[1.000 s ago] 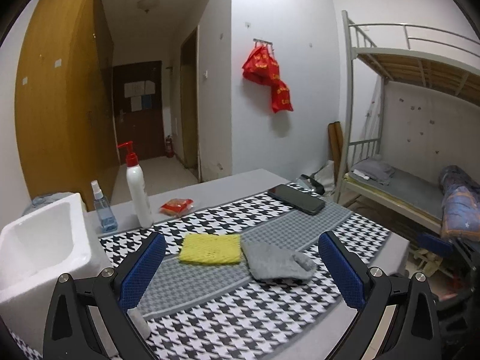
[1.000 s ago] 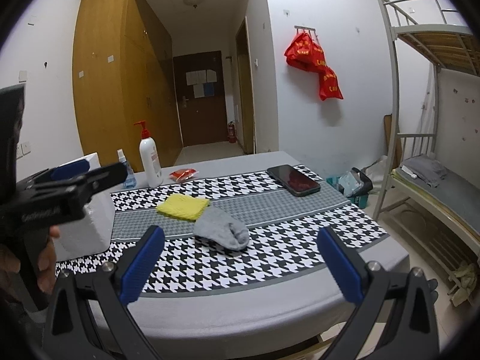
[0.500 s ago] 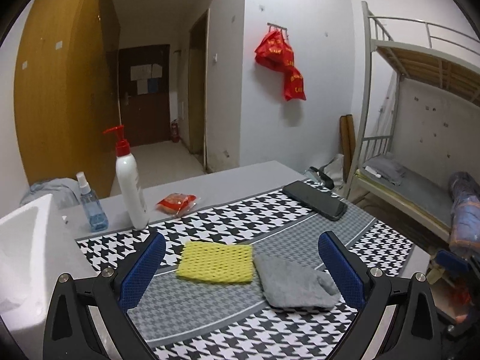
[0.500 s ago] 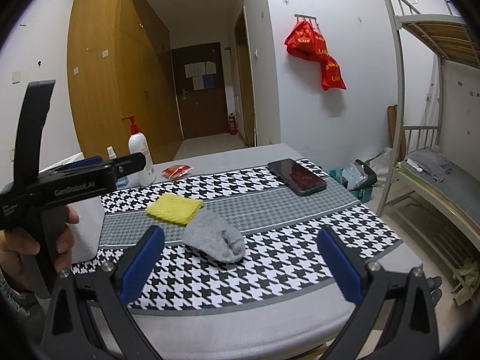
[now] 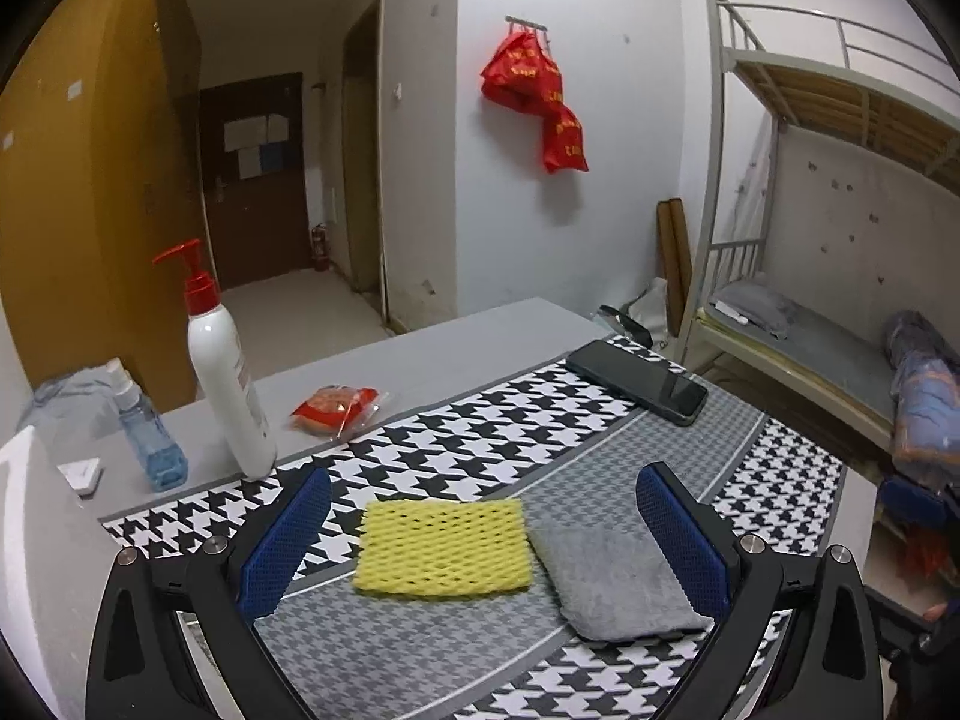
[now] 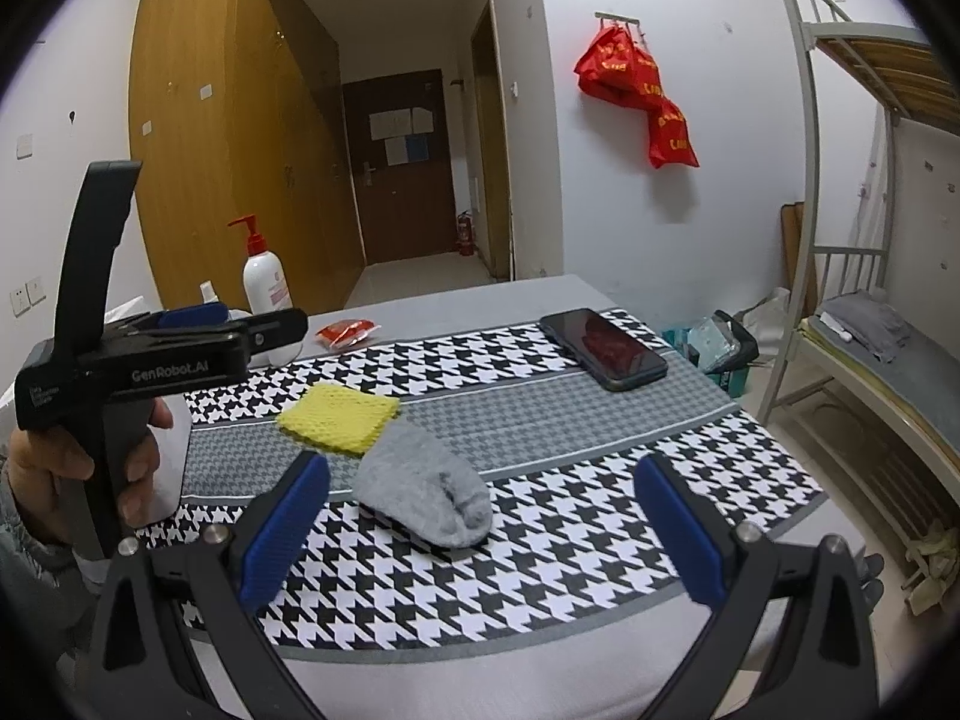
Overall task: Organize soft objects
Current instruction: 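Move the left tool toward the yellow mesh sponge and grey sock, then lower the left tool onto the yellow mesh sponge while the right tool descends onto the grey sock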
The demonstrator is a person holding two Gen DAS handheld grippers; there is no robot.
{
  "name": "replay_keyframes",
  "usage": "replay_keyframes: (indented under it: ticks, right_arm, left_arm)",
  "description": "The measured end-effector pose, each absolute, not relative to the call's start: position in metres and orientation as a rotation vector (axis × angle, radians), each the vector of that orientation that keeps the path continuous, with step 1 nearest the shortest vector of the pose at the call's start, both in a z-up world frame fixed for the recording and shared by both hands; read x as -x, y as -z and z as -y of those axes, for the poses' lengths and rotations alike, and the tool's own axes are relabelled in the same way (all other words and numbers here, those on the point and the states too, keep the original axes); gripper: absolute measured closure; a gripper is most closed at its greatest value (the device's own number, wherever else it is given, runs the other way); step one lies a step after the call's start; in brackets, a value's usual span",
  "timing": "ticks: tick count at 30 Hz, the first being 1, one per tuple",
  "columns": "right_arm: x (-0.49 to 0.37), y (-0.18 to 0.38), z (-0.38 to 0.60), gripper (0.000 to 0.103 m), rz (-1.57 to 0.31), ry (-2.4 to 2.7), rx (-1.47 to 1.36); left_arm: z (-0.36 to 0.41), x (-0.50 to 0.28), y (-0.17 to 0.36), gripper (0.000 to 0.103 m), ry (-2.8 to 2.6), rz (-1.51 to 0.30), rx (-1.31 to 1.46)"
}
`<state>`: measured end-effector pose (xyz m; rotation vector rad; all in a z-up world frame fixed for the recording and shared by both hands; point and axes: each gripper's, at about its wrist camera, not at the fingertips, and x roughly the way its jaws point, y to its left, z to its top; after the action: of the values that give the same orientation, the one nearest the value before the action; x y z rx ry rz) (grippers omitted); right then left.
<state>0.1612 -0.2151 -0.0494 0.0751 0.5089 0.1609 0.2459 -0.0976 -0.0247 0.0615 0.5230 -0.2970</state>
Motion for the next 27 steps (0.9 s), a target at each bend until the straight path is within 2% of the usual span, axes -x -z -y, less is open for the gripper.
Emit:
replay_keyframes:
  ticks: [18, 27]
  right_arm:
    - [-0.197, 0.072, 0.194, 0.001, -0.623, -0.171, -0.043]
    - [-0.200, 0.075, 0.203, 0.001, -0.641, -0.170, -0.055]
  left_arm:
    - [0.092, -0.287, 0.062, 0.001, 0.212, -0.709, -0.029]
    - [0.093, -0.301, 0.073, 0.005, 0.136, -0.742, -0.058]
